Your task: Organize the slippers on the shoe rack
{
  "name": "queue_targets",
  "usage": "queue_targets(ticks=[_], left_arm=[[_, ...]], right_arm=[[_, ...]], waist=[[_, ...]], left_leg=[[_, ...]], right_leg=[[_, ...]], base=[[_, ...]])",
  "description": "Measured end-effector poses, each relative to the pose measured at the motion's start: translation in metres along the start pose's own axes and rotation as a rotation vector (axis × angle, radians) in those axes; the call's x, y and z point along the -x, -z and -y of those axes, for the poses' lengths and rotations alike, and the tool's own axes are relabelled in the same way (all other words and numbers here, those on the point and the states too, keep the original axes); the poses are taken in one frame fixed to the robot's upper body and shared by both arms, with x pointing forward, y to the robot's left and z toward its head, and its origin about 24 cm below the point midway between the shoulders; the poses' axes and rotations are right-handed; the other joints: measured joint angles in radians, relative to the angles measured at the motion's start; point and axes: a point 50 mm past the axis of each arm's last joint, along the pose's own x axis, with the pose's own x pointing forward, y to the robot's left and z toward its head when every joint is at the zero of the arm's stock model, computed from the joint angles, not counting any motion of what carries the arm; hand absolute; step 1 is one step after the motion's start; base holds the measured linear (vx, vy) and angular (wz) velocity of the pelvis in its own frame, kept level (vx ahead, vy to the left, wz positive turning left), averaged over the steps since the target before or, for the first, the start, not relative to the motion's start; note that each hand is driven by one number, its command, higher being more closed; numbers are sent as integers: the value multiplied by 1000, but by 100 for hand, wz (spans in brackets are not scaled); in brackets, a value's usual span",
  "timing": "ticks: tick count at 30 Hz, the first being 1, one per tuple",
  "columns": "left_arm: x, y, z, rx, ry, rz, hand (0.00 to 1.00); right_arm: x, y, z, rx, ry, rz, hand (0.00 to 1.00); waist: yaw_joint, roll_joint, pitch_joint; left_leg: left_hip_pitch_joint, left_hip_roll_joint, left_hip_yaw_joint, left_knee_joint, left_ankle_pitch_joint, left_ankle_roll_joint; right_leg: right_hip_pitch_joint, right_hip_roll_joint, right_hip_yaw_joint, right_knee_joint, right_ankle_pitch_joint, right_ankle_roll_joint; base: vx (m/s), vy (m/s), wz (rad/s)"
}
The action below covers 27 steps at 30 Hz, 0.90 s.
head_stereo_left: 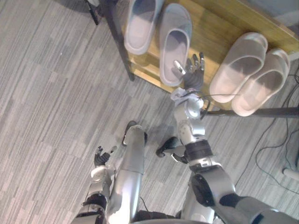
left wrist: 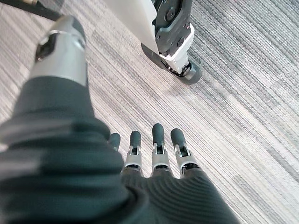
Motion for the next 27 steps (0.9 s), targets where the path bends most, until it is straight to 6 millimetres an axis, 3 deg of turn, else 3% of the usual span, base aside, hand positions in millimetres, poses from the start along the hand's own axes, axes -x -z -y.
queue_targets(ticks=[14,22,27], left_arm=[[0,-2,8,8,13,5,0],[3,4,22,21,41,-20,0],[4,5,23,33,43,-25,0]], right_arm=[[-23,-18,-7,-79,82,23,0],[-32,-21,4,-10,112,15,0],[-35,-18,5,47,84,-24,0]], waist=[[33,21,-4],[52,83,-28],[50,89,-31]], left_leg=[[-22,-18,-20,0,5,-2],[-23,1,-12,0,10,-5],[1,18,0,0,12,-8]], right_leg=[[0,-23,-31,16,-18,-12],[0,-21,-37,22,-23,-18],[13,-8,-27,19,-18,-27]], base=[[-9,19,7],[-21,10,0],[-19,10,-9]])
